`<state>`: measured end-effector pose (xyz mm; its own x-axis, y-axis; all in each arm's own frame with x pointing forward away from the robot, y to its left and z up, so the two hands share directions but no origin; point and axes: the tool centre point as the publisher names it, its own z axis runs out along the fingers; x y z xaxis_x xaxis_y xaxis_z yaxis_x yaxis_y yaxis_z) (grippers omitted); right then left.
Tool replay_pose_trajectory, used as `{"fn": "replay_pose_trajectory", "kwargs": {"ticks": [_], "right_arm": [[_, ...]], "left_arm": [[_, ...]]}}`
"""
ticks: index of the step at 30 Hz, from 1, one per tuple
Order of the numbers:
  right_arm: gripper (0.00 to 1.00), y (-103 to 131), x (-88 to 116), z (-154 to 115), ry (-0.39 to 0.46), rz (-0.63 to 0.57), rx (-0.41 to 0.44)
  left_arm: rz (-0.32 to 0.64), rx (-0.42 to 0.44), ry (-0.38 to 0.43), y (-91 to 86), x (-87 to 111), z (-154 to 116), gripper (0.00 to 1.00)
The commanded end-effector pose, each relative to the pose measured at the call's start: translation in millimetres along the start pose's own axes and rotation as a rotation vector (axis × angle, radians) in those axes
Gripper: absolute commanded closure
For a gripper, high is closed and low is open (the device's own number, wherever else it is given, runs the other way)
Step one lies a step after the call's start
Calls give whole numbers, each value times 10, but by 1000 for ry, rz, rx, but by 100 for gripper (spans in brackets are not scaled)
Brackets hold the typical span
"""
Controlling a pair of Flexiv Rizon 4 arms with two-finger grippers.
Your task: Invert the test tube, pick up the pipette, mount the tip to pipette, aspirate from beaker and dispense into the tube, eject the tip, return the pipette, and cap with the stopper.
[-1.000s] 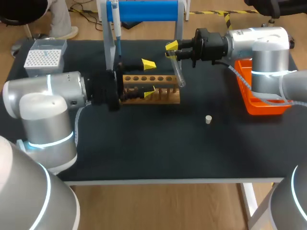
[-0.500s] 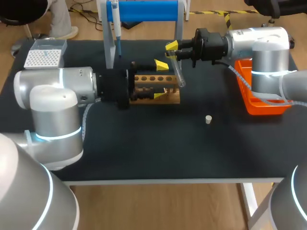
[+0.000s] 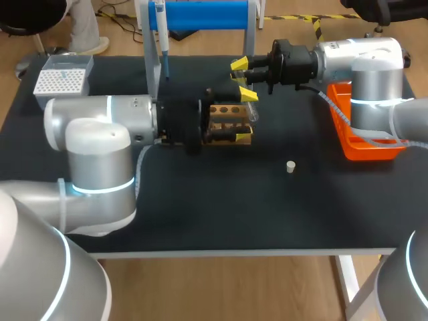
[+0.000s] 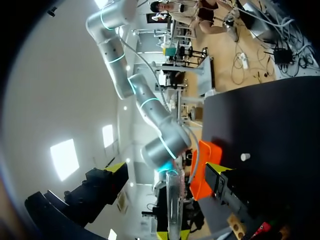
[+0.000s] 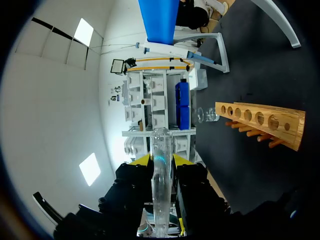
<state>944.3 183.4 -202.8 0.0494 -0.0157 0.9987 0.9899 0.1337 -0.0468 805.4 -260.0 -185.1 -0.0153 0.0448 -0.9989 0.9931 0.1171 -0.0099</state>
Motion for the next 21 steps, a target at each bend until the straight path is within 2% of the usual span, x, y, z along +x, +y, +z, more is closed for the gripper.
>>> {"fn": "replay_pose_trajectory", "kwargs": {"ticks": [1,13,21], "right_arm": [[100,-1,10,-8,-4,0,2],[100,-1,10,-8,-4,0,2],[100,-1,10,-8,-4,0,2]], "left_arm": [[12,2,-9,4,23,139,0],[17,32,-18,32,37,254,0],[14,31,-11,101,59,214,0]]}}
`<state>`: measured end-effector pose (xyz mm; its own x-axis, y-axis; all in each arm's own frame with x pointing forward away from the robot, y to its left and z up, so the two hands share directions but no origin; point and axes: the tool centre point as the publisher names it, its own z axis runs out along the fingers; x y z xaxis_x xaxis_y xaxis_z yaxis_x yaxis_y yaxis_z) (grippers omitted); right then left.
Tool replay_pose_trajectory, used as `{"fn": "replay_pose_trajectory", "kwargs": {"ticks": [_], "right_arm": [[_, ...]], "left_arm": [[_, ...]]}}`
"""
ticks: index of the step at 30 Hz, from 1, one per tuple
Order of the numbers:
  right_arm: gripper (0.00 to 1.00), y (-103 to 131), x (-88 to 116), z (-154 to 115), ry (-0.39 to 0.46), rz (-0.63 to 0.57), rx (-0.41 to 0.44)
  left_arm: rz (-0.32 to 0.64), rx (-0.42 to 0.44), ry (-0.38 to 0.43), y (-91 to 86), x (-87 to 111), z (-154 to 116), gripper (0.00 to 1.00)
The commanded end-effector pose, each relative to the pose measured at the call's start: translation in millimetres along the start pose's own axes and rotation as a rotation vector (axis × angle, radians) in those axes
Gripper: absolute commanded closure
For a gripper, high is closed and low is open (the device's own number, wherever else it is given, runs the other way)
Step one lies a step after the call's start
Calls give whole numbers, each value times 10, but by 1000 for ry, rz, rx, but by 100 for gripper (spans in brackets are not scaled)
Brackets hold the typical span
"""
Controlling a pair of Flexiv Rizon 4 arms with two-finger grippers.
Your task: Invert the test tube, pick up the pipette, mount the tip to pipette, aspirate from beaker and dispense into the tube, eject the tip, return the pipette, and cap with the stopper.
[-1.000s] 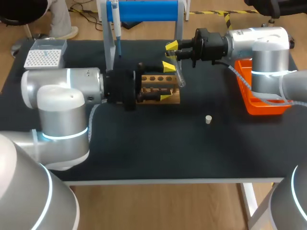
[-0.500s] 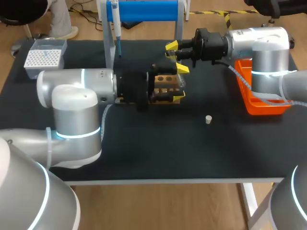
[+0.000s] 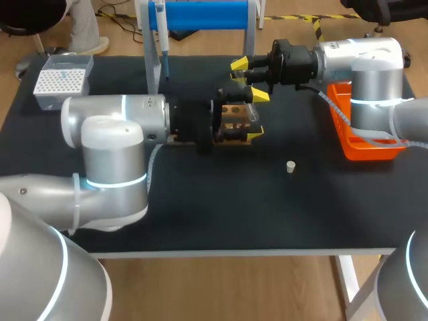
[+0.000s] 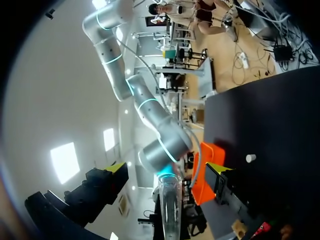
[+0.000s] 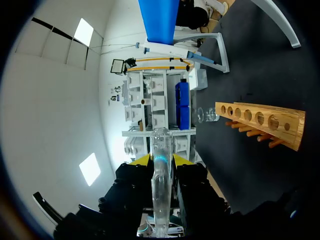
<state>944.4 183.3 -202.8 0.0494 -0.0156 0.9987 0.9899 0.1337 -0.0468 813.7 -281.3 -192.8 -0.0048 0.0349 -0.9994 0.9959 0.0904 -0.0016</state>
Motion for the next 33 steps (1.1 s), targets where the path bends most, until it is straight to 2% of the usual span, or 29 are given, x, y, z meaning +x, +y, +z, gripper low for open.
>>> {"fn": "replay_pose_trajectory", "kwargs": {"ticks": [1,14,17,18,20,29,33], "right_arm": [[100,-1,11,-7,-4,0,2],[100,-1,11,-7,-4,0,2],[100,-1,11,-7,-4,0,2],[100,-1,11,-7,-4,0,2],[100,-1,11,-7,-4,0,2],[100,-1,11,-7,-4,0,2],[100,-1,11,-7,-4,0,2]], "left_arm": [[5,4,-1,58,-9,-20,0],[20,21,7,117,-53,-30,0],[17,22,7,114,-48,-21,8],[17,23,6,109,-44,-14,19],[14,23,7,104,-38,-5,25],[6,12,3,78,-23,5,23],[5,12,1,64,-23,8,27]]}}
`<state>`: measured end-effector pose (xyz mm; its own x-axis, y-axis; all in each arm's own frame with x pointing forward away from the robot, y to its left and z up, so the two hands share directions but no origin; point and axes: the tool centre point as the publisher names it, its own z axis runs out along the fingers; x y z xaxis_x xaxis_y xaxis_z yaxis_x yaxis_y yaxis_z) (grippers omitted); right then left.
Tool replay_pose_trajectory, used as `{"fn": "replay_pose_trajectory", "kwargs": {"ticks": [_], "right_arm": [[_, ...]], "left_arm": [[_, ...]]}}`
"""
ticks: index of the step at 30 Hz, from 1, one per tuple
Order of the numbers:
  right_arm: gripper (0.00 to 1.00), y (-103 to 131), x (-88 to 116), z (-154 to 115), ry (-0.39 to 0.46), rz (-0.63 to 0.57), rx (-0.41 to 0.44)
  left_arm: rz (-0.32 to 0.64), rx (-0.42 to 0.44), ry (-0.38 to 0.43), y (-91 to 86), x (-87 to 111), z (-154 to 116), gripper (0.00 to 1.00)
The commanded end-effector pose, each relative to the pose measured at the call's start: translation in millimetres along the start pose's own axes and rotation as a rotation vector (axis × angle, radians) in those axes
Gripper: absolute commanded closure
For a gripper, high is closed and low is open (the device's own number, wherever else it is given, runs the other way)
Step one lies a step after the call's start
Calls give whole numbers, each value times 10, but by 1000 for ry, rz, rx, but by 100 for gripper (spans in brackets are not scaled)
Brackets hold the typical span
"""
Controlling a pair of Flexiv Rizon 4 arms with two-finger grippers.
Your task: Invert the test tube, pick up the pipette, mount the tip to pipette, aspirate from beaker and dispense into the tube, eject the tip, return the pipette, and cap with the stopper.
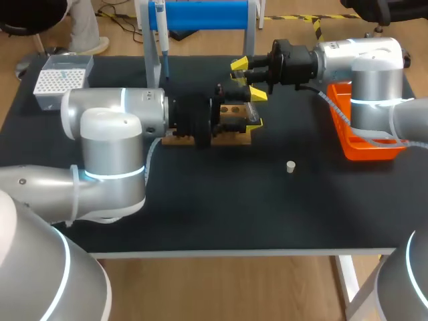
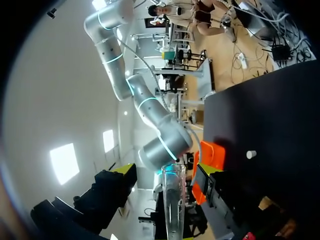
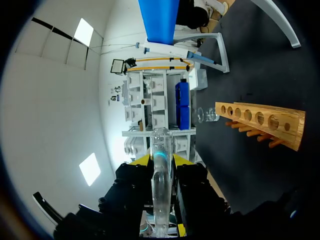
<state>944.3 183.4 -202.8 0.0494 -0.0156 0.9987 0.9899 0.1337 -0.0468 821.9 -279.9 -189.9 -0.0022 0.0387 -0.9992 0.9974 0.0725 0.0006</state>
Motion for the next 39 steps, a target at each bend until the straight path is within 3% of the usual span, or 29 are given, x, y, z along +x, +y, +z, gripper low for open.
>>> {"fn": "replay_pose_trajectory", "kwargs": {"ticks": [1,5,6,9,10,11,16,18,24,25,26,27,39], "right_arm": [[100,-1,11,-8,-4,0,2],[100,-1,11,-8,-4,0,2],[100,-1,11,-8,-4,0,2],[100,-1,11,-8,-4,0,2],[100,-1,11,-8,-4,0,2],[100,-1,11,-8,-4,0,2],[100,-1,11,-8,-4,0,2],[100,-1,11,-8,-4,0,2],[100,-1,11,-8,-4,0,2],[96,-1,11,-8,-4,0,2],[58,-1,11,-8,-4,0,2],[0,-1,11,-8,-4,0,2],[0,-1,11,-8,-4,0,2]], "left_arm": [[3,-6,-2,-21,3,16,28],[4,-6,1,-23,-2,11,44],[4,-6,1,-23,-3,10,56],[5,-6,2,-25,-7,8,63],[6,-6,3,-25,-8,8,76],[6,-6,3,-26,-9,8,79],[7,-6,4,-27,-9,5,82],[6,-6,5,-27,-8,3,100],[-5,-10,18,-22,-2,-3,100],[-5,-10,18,-22,-2,-3,100],[-5,-10,18,-22,-2,-3,100],[-5,-10,18,-22,-2,-3,100],[-5,-10,18,-22,-2,-3,100]]}}
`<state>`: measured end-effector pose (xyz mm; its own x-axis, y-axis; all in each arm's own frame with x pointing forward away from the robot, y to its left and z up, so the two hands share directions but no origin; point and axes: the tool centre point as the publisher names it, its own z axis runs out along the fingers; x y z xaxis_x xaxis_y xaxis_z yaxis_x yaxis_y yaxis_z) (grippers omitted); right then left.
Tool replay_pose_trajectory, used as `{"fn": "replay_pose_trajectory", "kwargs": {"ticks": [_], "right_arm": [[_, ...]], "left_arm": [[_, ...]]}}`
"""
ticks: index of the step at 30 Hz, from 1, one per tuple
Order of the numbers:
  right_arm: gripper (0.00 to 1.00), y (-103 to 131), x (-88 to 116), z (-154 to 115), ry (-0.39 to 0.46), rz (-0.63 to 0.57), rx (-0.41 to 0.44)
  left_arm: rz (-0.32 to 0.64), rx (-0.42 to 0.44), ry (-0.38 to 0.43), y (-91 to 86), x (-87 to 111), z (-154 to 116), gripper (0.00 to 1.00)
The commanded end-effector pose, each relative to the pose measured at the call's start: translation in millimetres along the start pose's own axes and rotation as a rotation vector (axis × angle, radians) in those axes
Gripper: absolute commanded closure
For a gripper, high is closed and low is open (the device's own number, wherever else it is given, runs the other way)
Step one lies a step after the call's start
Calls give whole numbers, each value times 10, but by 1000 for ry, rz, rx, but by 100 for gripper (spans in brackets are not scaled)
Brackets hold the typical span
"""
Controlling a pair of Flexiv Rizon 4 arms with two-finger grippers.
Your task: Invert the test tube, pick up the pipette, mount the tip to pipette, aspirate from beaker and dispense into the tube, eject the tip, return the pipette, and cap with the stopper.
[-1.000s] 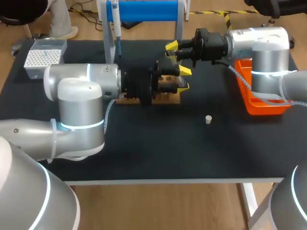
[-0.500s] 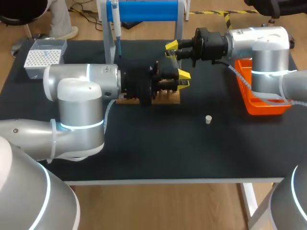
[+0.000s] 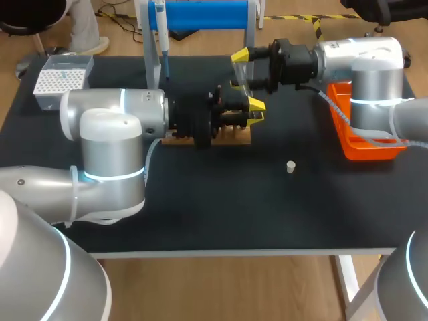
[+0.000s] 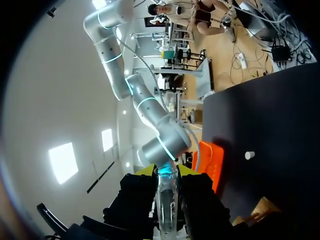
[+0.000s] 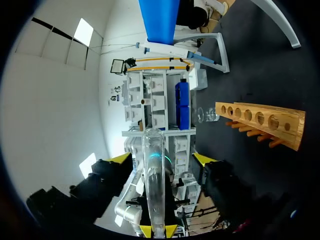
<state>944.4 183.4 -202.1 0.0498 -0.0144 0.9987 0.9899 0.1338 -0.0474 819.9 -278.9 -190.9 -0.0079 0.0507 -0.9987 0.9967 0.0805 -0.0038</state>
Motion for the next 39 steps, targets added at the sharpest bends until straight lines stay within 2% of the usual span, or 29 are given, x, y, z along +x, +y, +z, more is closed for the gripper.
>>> {"fn": "replay_pose_trajectory", "kwargs": {"ticks": [1,5,11,17,20,22,37,39], "right_arm": [[0,-1,4,-8,-2,0,2],[0,-1,4,-8,-2,0,2],[0,-88,93,-180,-55,-164,7],[0,-107,86,-396,-90,-344,27],[0,-94,60,-483,-137,-481,-2],[0,-35,32,-533,-167,-549,-80],[0,-35,32,-533,-167,-549,-80],[0,-69,-10,-565,-220,-624,-46]], "left_arm": [[0,-2,6,-3,-13,8,100],[0,-2,6,-3,-13,8,100],[0,-2,6,-3,-13,8,100],[0,-2,6,-3,-13,8,100],[0,-2,6,-3,-13,8,100],[0,-2,6,-3,-13,8,100],[0,-2,6,-3,-13,8,100],[0,-2,6,-3,-13,8,100]]}}
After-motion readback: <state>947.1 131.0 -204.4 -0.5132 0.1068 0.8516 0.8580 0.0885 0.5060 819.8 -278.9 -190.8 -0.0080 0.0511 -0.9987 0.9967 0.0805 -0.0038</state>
